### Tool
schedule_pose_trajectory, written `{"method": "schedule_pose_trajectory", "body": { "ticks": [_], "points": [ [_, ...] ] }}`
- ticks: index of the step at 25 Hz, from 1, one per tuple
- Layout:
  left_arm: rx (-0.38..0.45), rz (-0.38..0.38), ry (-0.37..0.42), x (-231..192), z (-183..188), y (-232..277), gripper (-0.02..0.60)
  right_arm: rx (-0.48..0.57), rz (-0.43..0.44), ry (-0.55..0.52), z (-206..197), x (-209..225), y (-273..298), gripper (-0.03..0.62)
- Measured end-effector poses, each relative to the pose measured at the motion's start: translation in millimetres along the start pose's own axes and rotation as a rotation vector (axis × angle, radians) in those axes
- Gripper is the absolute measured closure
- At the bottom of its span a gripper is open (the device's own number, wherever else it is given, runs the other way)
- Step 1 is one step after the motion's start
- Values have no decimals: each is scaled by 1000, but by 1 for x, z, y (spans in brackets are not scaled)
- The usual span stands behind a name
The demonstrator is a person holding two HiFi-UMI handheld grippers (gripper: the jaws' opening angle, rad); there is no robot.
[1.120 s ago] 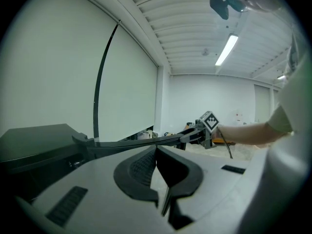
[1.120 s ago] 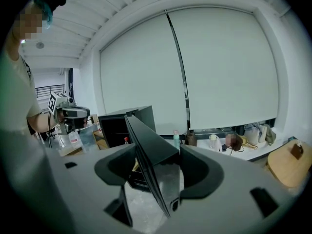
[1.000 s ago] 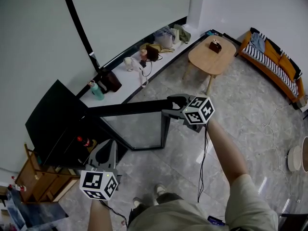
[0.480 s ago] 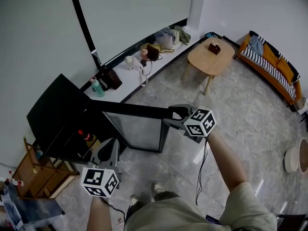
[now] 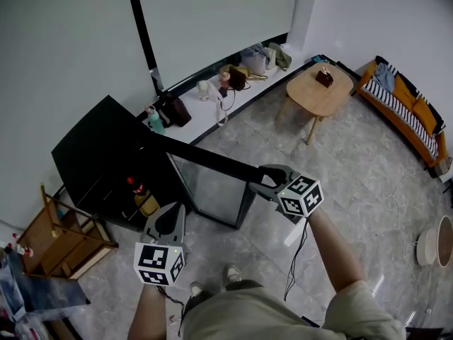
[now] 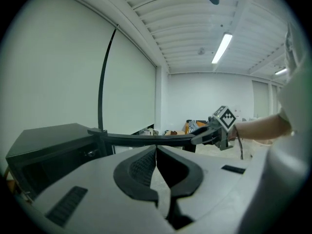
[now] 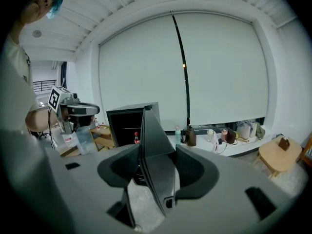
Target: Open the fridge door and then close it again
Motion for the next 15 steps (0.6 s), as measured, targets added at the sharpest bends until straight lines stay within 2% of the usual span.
{"method": "schedule_pose_trajectory", "body": {
  "ticks": [15],
  "points": [
    [13,2,-24,-36,-14,-74,574,-6,-51,35,-4,-83,3,382]
  ]
}}
Point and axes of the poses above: the fingertips, and each gripper's own axes: y forward along the fingers, x to its right, z out of its top, the point moved 1 cm from there along -y, backward along the fingers, and after that the axes turned 2 degrees about -y, right-handed, at the moved point
